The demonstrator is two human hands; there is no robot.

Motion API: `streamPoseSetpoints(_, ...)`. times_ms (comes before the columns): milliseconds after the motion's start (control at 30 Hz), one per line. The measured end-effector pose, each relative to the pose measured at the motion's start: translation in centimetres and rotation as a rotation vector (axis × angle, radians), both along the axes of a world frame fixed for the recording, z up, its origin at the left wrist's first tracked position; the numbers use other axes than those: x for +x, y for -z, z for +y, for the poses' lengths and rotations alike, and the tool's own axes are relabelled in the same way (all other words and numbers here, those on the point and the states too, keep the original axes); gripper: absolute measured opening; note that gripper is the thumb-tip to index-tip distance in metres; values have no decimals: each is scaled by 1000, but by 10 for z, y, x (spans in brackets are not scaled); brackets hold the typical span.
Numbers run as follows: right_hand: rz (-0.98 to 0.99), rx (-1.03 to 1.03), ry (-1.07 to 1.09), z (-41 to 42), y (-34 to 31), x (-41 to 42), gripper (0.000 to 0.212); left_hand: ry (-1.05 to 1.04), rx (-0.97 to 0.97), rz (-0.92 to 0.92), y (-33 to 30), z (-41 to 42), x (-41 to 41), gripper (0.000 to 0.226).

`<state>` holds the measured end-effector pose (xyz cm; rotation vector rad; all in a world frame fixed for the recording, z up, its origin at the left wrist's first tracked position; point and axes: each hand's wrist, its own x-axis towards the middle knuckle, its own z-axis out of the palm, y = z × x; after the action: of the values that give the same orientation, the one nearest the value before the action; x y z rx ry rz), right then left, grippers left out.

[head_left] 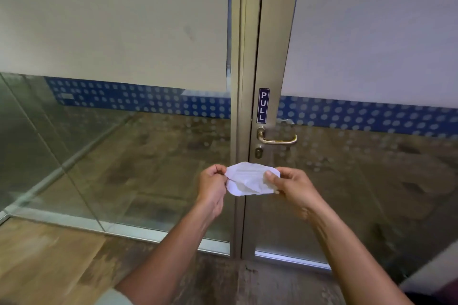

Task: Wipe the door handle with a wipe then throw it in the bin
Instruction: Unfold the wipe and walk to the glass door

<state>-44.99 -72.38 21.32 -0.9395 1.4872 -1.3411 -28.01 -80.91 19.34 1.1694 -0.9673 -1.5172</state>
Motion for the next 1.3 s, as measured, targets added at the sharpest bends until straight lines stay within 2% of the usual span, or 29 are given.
streamPoseSetpoints(133,-371,5,93,-13,4,9,20,44,-8,-48,-1,-14,-1,45)
streamPoseSetpoints(233,-471,4,156,-20,5,15,24,108,-15,-121,0,-22,0,45)
streamPoseSetpoints(367,-363,30,200,-22,3,21,23,169,-118,-235,-2,-30,3,47)
streamPoseSetpoints(500,-56,98,310,-27,3,21,20,204,-320,-365,-3,-38,6,41)
streamPoseSetpoints(567,28,131,325,-28,3,19,19,248,-354,-399,-2,-42,5,36)
streamPoseSetpoints(633,40,117,369,-29,3,16,15,288,-347,-387,0,-47,4,29)
streamPoseSetpoints(700,50,91,441,-30,5,7,12,352,-268,-278,1,-51,1,15)
streamPoseSetpoints(767,49,81,496,-29,5,-3,22,425,-101,-151,1,-54,-1,34)
streamPoseSetpoints(833,-28,69,499,-28,4,-13,36,465,26,-119,3,-61,-3,54)
streamPoseSetpoints(867,-88,62,476,-28,3,-19,45,475,54,-117,3,-63,-4,56)
streamPoseSetpoints(1000,-316,-11,324,-28,-1,-42,79,444,10,-196,4,-67,-13,27)
streamPoseSetpoints(1067,-374,-30,271,-28,-3,-50,92,401,3,-219,2,-68,-19,25)
streamPoseSetpoints(1167,-279,-18,245,-31,-5,-61,100,316,53,-197,-2,-71,-30,25)
streamPoseSetpoints(1300,55,-28,314,-36,-7,-73,92,314,36,-51,-8,-73,-42,8)
